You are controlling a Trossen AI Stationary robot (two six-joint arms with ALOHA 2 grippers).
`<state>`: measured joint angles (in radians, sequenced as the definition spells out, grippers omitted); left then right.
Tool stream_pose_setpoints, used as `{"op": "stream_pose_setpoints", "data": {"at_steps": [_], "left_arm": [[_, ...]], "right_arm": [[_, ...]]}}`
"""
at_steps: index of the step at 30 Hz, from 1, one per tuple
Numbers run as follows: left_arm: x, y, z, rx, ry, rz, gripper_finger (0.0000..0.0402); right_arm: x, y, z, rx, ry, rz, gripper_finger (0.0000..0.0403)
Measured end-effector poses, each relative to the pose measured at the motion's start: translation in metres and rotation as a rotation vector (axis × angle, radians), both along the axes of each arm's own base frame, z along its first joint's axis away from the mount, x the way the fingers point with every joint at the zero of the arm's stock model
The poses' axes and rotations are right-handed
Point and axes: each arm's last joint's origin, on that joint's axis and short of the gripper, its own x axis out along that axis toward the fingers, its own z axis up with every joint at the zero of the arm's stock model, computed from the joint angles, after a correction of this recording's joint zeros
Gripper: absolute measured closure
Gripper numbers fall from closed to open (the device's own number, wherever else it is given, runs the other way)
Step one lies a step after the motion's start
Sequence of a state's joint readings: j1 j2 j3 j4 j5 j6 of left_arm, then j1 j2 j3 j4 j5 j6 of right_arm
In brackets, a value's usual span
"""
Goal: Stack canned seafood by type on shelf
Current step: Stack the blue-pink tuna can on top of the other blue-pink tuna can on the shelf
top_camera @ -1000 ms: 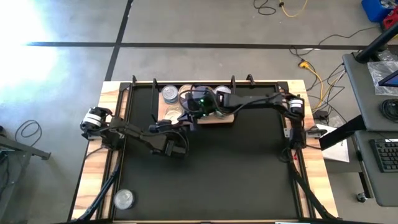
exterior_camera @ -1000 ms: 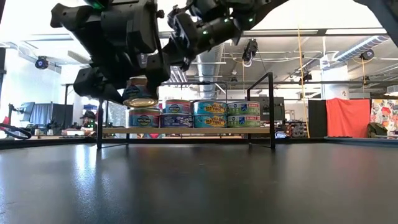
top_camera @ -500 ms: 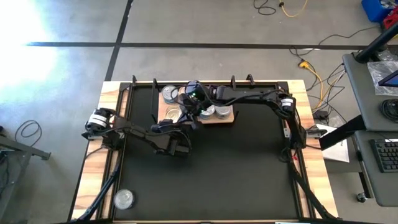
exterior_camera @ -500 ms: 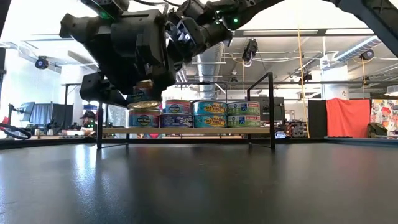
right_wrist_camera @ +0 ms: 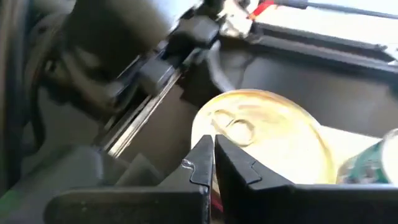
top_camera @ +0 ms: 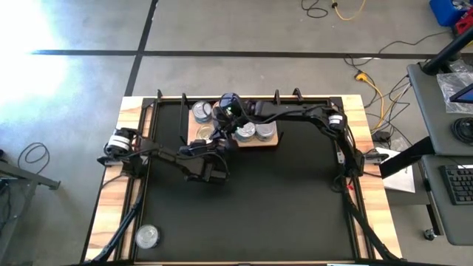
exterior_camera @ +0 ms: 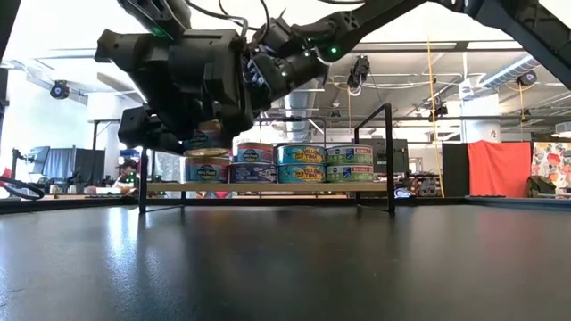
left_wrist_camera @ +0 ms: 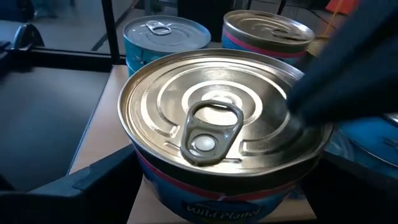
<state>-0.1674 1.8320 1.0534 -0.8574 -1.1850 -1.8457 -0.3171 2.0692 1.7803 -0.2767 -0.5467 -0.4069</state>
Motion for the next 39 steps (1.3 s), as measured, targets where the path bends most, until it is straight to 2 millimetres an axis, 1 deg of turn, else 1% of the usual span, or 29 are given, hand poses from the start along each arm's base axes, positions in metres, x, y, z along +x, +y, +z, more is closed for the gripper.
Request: {"op": "stream_pose_setpoints", "data": {"at_steps": [5,8,11,18,24,30,33,39], "left_arm": [[0.0,0.01,-0.001,-0.019,0.014,0.033,0.0034],[0.0,0.021,-0.001,-0.028,0.015,0.07,0.0034],[0.001,0.029,0.0,-0.053,0.029,0.095,0.0034],[0.006,0.031,0.006,-0.074,0.041,0.086,0.0033],[0.006,0.037,0.005,-0.08,0.057,0.102,0.0033],[0.005,0.041,0.004,-0.111,0.095,0.101,0.0015],[0.006,0.041,0.005,-0.134,0.088,0.105,0.0005],[0.011,0.041,0.01,-0.168,0.101,0.085,0.0006]], "right_arm": [[0.0,-0.017,0.0,0.022,-0.038,-0.058,0.0394],[-0.001,-0.025,-0.007,0.033,-0.023,-0.078,0.0394],[0.0,-0.03,-0.013,0.035,-0.018,-0.089,0.0394],[0.001,-0.03,-0.012,0.02,-0.036,-0.076,0.0394],[0.001,-0.032,-0.013,-0.1,-0.08,-0.009,0.0394],[0.001,-0.033,-0.014,-0.1,-0.076,-0.012,0.0394],[0.001,-0.033,-0.015,-0.104,-0.057,-0.046,0.0394],[-0.003,-0.037,-0.018,-0.099,-0.017,-0.066,0.0394]]}}
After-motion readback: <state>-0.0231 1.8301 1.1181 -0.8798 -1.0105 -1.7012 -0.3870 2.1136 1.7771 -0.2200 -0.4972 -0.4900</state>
